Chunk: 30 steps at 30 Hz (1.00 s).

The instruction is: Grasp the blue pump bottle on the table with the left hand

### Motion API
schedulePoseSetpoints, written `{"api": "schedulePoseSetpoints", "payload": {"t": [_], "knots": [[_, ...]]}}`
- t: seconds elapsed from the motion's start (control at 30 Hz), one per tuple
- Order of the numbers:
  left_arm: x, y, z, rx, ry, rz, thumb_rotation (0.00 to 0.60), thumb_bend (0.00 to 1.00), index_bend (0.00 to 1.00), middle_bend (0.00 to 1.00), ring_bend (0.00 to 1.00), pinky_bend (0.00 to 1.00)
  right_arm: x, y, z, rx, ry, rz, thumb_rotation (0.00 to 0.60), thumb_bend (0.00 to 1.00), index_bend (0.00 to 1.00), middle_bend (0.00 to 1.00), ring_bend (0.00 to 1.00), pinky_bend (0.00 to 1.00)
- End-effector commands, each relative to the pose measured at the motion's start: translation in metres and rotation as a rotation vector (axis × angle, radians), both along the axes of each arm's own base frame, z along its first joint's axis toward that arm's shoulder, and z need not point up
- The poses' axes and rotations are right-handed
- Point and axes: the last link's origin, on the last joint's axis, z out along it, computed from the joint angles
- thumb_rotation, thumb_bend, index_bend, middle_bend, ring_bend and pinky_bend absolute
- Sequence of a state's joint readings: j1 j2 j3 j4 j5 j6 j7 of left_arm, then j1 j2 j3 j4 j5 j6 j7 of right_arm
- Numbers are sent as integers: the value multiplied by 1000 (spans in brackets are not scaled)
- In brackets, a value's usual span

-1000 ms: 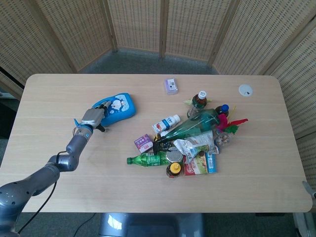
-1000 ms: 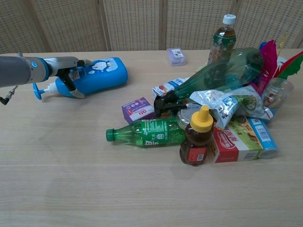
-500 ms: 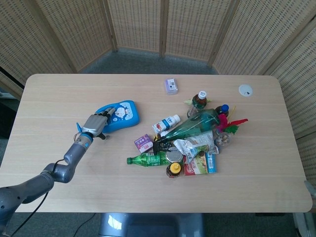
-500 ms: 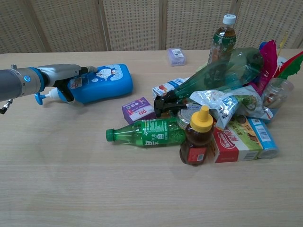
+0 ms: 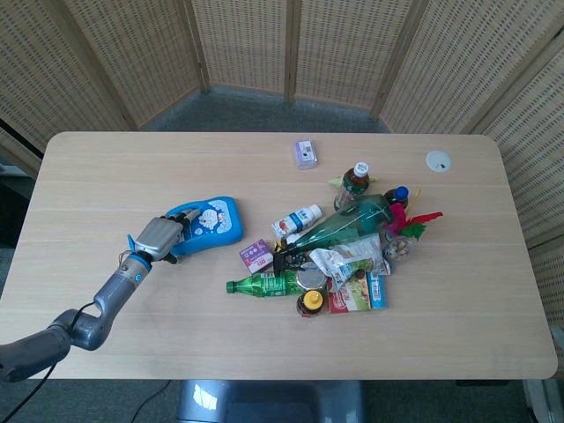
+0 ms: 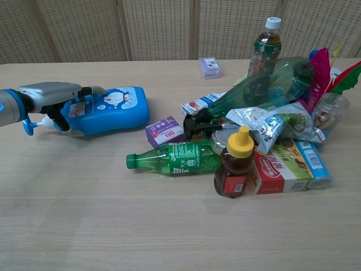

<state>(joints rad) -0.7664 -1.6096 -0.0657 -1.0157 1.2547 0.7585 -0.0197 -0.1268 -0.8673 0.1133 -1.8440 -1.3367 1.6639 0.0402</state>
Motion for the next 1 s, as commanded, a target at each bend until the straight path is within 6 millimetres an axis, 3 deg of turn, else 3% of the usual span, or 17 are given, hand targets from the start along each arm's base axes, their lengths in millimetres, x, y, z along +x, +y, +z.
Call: {"api": "schedulePoseSetpoints", "payload": {"t": [0.03,0.23,0.67,0.8,1.0], "knots": [[-2,-7,10,29,-9,-25,600,374,575,625,828,728,0,1,1,-2,-1,5,444,186,0,0,0,0],[18,-9,49,113,-89,-95,600,375,571,624,821,727,0,1,0,3,-10,16,442,188,0,0,0,0],[96,-29,190,325,-364,-228,600,373,566,620,811,717,-9,-7,-21,57,-67,49,444,186,0,0,0,0],[113,-38,224,381,-440,-244,600,373,567,619,810,713,-11,-11,-30,81,-87,62,445,187,0,0,0,0],[123,-50,251,425,-520,-251,600,370,567,618,802,704,-14,-15,-40,104,-104,74,444,187,0,0,0,0]]}}
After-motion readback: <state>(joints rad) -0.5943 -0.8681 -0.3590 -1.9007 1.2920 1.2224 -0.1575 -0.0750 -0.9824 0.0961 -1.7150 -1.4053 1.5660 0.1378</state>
